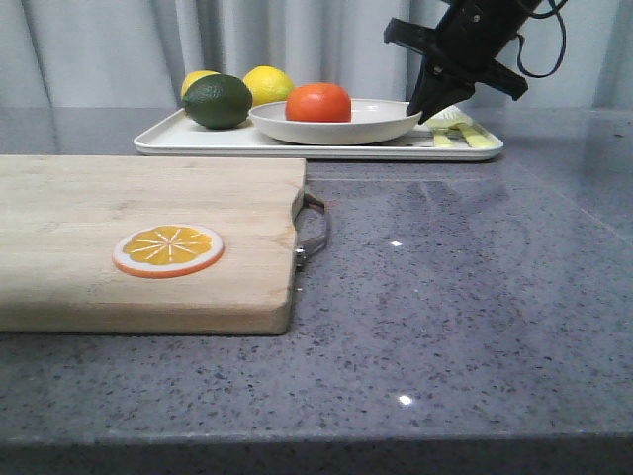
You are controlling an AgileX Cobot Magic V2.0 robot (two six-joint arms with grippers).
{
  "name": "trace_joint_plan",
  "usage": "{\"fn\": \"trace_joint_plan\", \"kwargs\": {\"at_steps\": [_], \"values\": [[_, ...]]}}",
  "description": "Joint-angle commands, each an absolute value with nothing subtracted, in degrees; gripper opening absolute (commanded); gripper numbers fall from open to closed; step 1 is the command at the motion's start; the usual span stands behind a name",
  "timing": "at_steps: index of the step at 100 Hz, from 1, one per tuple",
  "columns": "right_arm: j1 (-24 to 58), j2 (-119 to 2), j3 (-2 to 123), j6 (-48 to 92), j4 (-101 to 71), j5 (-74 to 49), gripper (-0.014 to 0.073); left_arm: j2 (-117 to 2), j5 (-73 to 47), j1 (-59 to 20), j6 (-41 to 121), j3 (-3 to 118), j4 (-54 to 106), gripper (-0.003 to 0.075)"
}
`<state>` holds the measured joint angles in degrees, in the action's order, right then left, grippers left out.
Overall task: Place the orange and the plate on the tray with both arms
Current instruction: 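Set the plate down on the tray, open and withdraw the right gripper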
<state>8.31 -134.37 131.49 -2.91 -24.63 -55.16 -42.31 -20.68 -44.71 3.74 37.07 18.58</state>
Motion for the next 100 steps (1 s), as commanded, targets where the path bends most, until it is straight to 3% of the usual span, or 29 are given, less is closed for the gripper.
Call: {"fn": "trace_joint_plan", "kwargs": {"at_steps": [1,36,66,100], "values": [[8.1,-130.3,133.4,-2.8,-26.0,-53.3,0.0165,-42.0,-16.4,-44.7,3.9,38.7,19.6,-0.0020],[8.1,-127.4,133.4,-2.5,-22.9,-58.2,0.0154,-42.0,-16.5,-44.7,3.9,38.7,19.6,-0.0020],[8.4,-120.8,133.3,-2.4,-15.7,-64.1,-0.0071,-42.0,-16.5,-44.7,3.9,38.7,19.6,-0.0020],[12.0,-114.2,133.2,0.0,-11.5,-68.1,-0.0068,-42.0,-16.6,-44.7,3.9,38.7,19.6,-0.0020]]}}
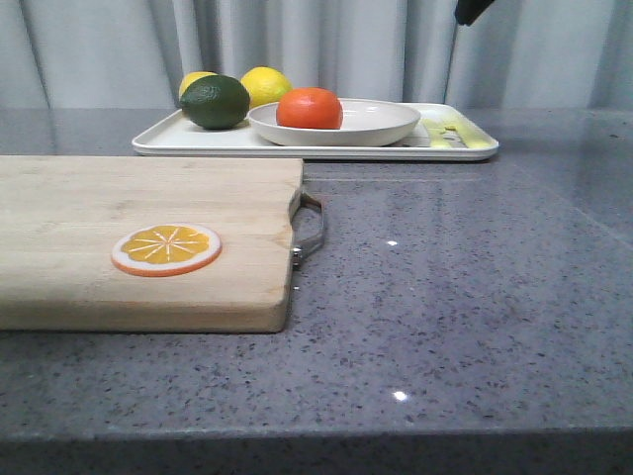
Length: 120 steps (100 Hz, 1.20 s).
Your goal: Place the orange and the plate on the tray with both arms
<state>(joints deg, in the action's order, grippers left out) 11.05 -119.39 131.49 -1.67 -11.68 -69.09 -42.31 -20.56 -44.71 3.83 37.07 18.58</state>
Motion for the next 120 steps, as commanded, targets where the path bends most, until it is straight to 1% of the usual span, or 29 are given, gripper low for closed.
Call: {"fn": "trace_joint_plan", "kwargs": {"at_steps": [1,43,58,70,106,120], "values": [[12.1,-114.0,133.2,0.0,-11.4,-68.2,-0.0068,-42.0,-16.6,-44.7,3.9,38.7,19.6,-0.0020],[12.6,-107.8,132.9,0.0,-11.0,-72.1,-0.0068,-42.0,-16.9,-44.7,3.9,38.7,19.6,-0.0020],[12.6,-104.0,128.9,0.0,-10.9,-70.8,-0.0068,-42.0,-17.0,-44.7,3.9,38.7,19.6,-0.0020],[12.6,-99.6,121.7,0.6,-10.8,-68.1,-0.0068,-42.0,-17.5,-44.7,3.9,38.7,19.6,-0.0020],[12.6,-79.8,87.9,2.7,-10.6,-49.8,-0.0068,-42.0,-17.0,-44.7,3.9,38.3,19.6,-0.0020],[12.6,-72.4,77.1,2.7,-9.6,-44.3,-0.0068,-41.9,-17.0,-44.7,3.9,38.3,19.6,-0.0020]]}}
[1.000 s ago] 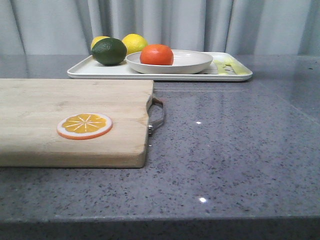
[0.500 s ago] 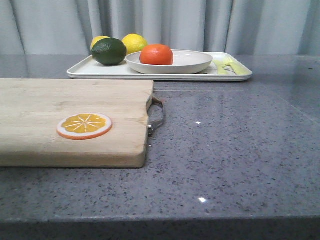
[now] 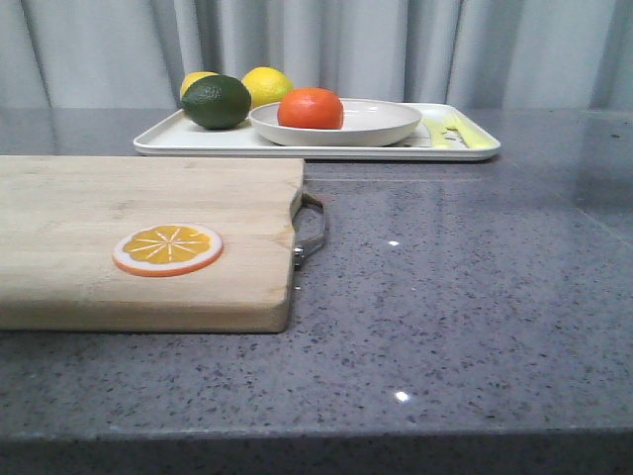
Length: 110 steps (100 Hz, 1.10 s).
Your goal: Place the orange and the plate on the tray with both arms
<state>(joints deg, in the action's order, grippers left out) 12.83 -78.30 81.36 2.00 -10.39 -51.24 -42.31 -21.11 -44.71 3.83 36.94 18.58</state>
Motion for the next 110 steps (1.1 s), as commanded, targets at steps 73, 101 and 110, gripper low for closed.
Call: {"fn": "trace_joint_plan", "kwargs": {"at_steps": [73,101,110], "values": [[12.6,-31.1,36.9,2.7,-8.1,-31.8,-0.0068,-25.4,-17.4,-44.7,3.9,33.0,18.8,-0.0020],[12.6,-15.2,28.0,2.7,-8.1,-31.6,-0.0068,-16.8,-17.4,-44.7,3.9,28.8,18.8,-0.0020],[12.6,-12.9,25.9,2.7,-8.1,-30.9,-0.0068,-16.2,-17.3,-44.7,3.9,28.0,18.8,-0.0020]]}}
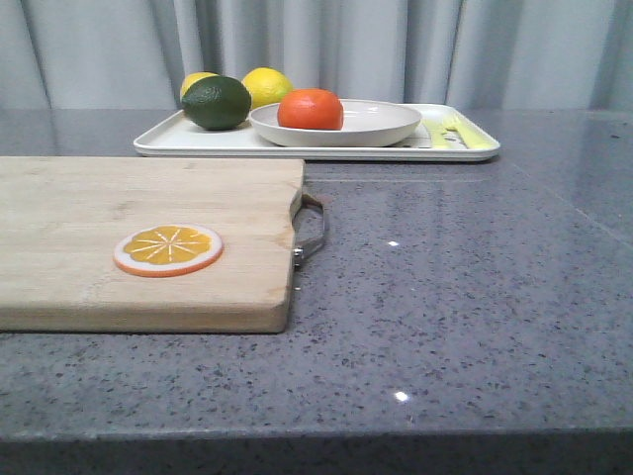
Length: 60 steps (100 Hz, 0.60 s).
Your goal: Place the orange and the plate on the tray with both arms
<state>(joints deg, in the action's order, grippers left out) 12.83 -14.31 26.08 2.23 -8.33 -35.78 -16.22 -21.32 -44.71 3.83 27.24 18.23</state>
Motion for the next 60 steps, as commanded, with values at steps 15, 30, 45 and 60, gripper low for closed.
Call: {"fn": "trace_joint_plan", "kwargs": {"at_steps": [15,30,45,60], "values": [[12.6,-12.4,25.1,2.7,-8.1,-30.8,-0.0068,-16.2,-17.4,-44.7,3.9,27.4,18.8,-0.0020],[12.6,-12.4,25.1,2.7,-8.1,-30.9,-0.0068,-16.2,-17.5,-44.7,3.9,27.3,18.8,-0.0020],[12.6,-12.4,25.1,2.7,-8.1,-30.9,-0.0068,-16.2,-17.5,-44.7,3.9,27.3,18.8,-0.0020],[12.6,-12.4,25.1,2.7,-8.1,-30.9,-0.0068,-16.2,-17.5,-44.7,3.9,27.3,18.8,-0.0020]]}}
